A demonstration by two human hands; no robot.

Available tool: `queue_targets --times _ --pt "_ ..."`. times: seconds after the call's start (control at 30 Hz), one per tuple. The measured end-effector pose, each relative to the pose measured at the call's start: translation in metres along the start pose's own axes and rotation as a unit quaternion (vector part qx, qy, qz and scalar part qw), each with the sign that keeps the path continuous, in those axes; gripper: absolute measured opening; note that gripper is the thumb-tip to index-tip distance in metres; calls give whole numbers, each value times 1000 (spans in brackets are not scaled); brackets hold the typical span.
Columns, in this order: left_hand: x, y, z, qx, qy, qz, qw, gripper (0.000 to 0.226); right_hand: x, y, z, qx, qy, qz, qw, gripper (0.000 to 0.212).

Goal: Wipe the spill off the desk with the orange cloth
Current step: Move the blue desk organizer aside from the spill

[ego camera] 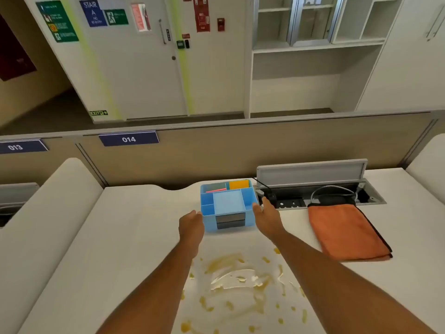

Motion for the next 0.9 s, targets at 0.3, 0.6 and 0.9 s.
queue_targets --times 0.3,0.6,0.9 --pt "-23 -34 0 -17 -42 -27 999 21 -28 -59 38 -73 -22 11 997 29" --pt "-11 -45 17 -35 -90 -14 995 16 -30 -62 37 -62 -15 40 997 21" --pt "99 -68 23 -58 -96 29 993 14 -101 -33 -28 17 -23 20 999 24"
Point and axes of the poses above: each hand's wrist, its own y-axis away from the middle knuckle, its own x-axis out of the back of the hand, z = x × y, the point moved 8 cm from there along -y, towards the middle knuckle, and after that the axes turned 5 degrees about y, right-handed, at the moved point
